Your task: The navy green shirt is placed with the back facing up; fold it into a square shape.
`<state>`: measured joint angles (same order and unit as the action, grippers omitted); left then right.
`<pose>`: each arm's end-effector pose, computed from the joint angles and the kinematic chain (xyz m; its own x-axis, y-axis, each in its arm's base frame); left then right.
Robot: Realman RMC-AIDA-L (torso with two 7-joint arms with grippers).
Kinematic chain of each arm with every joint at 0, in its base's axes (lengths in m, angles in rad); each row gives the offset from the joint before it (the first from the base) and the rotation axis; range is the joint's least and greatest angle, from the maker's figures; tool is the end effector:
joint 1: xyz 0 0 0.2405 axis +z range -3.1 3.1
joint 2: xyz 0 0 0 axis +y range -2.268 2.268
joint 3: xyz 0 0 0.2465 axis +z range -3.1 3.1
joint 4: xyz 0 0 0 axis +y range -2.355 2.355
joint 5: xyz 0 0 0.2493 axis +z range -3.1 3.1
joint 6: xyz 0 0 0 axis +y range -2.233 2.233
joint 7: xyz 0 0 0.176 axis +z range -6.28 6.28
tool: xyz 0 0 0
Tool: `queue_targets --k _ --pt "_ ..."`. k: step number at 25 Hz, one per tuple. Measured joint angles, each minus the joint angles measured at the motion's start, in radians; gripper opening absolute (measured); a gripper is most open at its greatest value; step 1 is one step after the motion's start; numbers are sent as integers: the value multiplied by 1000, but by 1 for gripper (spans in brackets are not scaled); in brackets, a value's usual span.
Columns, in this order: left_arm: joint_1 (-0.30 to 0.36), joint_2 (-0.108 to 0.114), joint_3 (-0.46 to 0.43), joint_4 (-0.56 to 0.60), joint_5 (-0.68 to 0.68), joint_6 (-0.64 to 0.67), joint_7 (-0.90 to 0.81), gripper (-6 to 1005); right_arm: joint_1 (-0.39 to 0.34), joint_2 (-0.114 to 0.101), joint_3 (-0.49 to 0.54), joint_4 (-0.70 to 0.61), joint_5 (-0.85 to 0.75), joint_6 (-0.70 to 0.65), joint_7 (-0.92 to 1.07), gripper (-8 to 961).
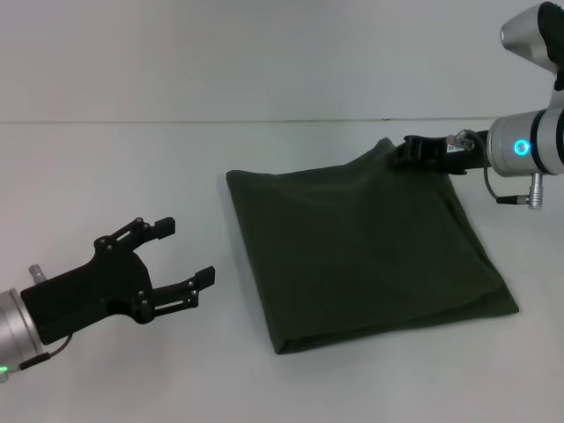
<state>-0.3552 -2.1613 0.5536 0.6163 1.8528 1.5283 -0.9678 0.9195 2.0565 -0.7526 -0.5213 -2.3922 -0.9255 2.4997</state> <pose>-0.3092 0.3288 -0.0263 0.7755 0.1166 0.6205 0.4450 -0.7982 -0.4061 0.2211 0.5041 -0.0436 0.3205 -0.8151 -0.4826 -0.9435 -0.2292 -0.2395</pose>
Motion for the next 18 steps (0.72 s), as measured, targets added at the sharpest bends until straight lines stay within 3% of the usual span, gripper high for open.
queue_targets --k 4,10,18 --pt "-1 0 0 0 0 -7 0 948 -13 7 0 -27 13 14 -25 151" --pt "0 0 0 0 0 -9 -1 948 -55 19 -6 -74 59 24 -48 12" --pt "2 0 0 0 0 -9 -3 948 -89 22 -8 -61 61 59 -50 28"
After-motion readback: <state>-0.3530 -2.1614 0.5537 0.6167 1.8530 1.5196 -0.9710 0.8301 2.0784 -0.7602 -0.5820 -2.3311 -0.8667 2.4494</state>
